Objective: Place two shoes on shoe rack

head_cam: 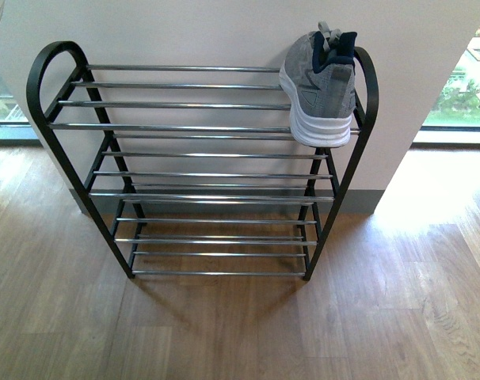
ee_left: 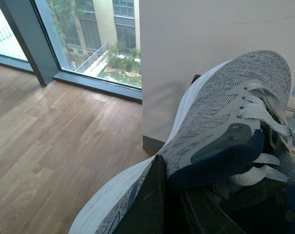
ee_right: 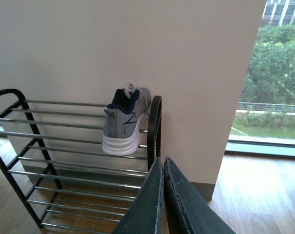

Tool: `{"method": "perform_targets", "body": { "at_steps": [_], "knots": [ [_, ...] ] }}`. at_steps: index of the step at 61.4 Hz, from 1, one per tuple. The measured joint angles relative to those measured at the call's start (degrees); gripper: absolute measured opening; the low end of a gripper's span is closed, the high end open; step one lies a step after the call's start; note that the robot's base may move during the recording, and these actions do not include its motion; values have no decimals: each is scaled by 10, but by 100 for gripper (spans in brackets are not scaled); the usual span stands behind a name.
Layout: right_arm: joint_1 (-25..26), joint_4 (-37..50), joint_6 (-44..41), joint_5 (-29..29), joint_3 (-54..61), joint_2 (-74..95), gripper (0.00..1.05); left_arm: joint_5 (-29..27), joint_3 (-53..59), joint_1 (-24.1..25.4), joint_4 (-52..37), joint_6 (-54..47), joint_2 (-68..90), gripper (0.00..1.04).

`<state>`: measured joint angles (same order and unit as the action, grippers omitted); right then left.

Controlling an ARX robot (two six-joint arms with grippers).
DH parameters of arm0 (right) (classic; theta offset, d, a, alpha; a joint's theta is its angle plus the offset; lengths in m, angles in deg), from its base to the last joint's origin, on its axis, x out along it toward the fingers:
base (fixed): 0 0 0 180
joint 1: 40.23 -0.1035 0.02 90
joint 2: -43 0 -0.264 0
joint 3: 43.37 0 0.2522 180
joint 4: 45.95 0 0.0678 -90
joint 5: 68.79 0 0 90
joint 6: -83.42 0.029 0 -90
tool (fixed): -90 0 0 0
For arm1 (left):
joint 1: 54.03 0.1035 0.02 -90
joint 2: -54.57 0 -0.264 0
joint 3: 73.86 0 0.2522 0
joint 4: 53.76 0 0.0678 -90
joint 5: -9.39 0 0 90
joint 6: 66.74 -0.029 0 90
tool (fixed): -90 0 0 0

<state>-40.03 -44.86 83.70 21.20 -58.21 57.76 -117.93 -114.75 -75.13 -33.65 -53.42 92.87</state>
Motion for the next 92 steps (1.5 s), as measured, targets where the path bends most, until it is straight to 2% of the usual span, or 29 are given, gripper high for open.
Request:
{"method": "perform_targets", "body": {
  "at_steps": [19,23,25,51,58,60,62,67,75,80,86,92],
  "knots": [
    [0,-44,0,0,0,-44,2,0,0,0,0,0,0,2],
    [0,-127,0,0,0,-106,2,0,0,0,0,0,0,2],
    [0,-141,0,0,0,-130,2,0,0,0,0,0,0,2],
    [0,-147,0,0,0,-144,2,0,0,0,0,0,0,2],
    [0,-147,-1,0,0,-144,22,1,0,0,0,0,0,2],
    [0,-147,-1,0,0,-144,27,31,-4,7,18,-7,2,2],
    [0,-147,-1,0,0,-144,33,95,-20,20,58,-19,11,2],
    [0,-147,-1,0,0,-144,47,181,-49,32,76,-48,52,2],
    [0,-147,-1,0,0,-144,68,261,-106,44,49,-87,152,2],
    [0,-147,-1,0,0,-144,83,282,-157,47,27,-90,227,2],
    [0,-147,-1,0,0,-144,97,264,-224,48,6,-78,318,2],
    [0,-147,-1,0,0,-144,95,228,-283,50,-12,-45,404,2]
  ]
}}
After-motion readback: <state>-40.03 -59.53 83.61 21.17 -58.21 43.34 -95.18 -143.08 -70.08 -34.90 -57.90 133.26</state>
